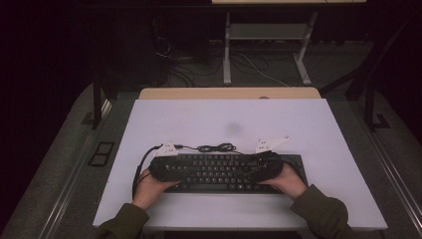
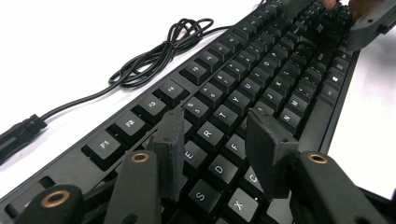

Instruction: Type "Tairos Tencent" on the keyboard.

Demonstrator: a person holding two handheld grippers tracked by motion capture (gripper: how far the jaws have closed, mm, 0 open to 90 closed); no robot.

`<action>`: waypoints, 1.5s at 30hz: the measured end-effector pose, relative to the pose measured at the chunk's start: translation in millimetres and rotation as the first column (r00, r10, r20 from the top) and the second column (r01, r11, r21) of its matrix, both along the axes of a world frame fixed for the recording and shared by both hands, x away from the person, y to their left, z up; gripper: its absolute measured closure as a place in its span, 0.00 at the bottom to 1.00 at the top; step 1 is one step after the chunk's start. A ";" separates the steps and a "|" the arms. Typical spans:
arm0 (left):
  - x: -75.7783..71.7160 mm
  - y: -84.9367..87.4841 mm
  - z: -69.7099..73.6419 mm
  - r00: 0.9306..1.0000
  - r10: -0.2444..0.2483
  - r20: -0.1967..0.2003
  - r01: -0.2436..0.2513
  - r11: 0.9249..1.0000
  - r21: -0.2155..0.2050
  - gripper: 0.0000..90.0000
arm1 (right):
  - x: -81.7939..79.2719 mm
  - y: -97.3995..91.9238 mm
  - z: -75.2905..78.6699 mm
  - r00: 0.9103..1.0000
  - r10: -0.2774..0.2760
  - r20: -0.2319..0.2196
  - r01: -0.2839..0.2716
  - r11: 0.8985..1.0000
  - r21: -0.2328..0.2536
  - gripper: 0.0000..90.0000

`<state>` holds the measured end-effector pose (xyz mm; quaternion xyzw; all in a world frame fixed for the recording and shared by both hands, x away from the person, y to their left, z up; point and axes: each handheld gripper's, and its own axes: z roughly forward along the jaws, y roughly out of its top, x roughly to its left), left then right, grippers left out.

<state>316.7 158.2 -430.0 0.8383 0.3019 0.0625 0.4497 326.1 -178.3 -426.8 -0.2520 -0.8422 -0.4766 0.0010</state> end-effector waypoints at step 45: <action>10.5 -4.0 -9.0 1.000 -0.025 -0.007 0.026 0.998 0.058 0.99 | 6.5 19.9 -1.2 1.000 -0.006 0.024 0.006 1.000 0.009 0.28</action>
